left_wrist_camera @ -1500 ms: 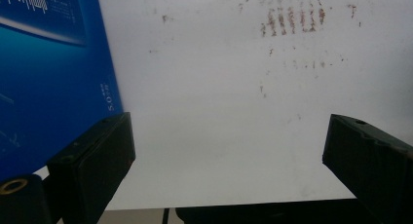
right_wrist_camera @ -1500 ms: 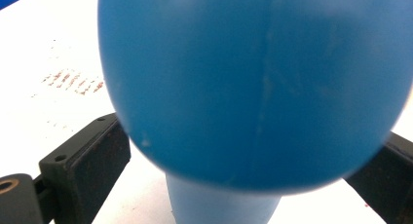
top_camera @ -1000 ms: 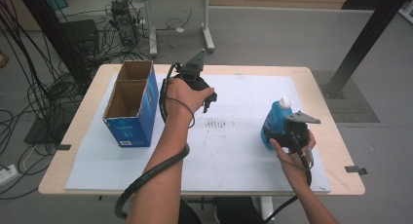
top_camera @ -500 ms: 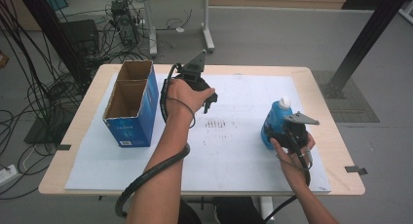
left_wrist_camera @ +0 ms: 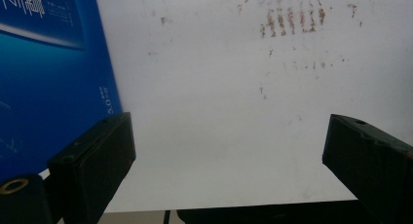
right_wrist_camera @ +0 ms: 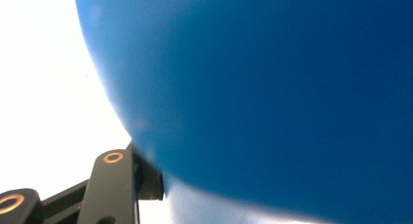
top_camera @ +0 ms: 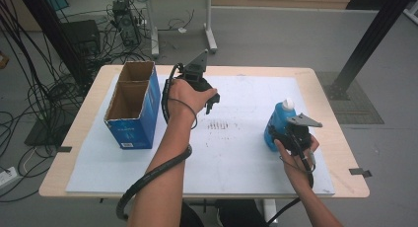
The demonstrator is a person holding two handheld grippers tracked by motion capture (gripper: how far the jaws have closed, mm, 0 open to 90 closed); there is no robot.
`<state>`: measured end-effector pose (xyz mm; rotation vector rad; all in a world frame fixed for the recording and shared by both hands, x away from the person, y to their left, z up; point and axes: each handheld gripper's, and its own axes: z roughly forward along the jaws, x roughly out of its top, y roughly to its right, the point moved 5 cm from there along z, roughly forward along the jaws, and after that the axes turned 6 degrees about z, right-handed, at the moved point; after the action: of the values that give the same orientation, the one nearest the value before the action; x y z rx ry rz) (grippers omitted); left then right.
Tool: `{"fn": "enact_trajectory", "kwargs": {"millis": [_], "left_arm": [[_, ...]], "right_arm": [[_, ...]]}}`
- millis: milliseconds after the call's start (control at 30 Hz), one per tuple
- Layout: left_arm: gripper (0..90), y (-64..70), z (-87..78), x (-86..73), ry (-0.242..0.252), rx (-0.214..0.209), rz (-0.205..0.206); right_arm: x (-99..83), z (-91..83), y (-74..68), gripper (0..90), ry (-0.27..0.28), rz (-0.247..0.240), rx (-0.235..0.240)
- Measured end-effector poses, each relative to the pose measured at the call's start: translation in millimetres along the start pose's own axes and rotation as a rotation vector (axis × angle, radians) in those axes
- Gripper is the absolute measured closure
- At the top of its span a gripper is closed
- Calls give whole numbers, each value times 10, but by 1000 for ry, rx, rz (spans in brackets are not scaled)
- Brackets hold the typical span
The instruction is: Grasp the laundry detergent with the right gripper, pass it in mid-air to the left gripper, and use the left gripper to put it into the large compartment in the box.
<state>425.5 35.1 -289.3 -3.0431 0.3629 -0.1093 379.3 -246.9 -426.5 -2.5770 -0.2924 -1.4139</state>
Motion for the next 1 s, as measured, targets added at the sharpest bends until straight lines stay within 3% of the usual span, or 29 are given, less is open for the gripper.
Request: {"fn": "enact_trajectory", "kwargs": {"millis": [1000], "left_arm": [[55,-22,-40,-17,11,0,-8]], "right_arm": [[5,4,7,414,-2,-19,4]]}}
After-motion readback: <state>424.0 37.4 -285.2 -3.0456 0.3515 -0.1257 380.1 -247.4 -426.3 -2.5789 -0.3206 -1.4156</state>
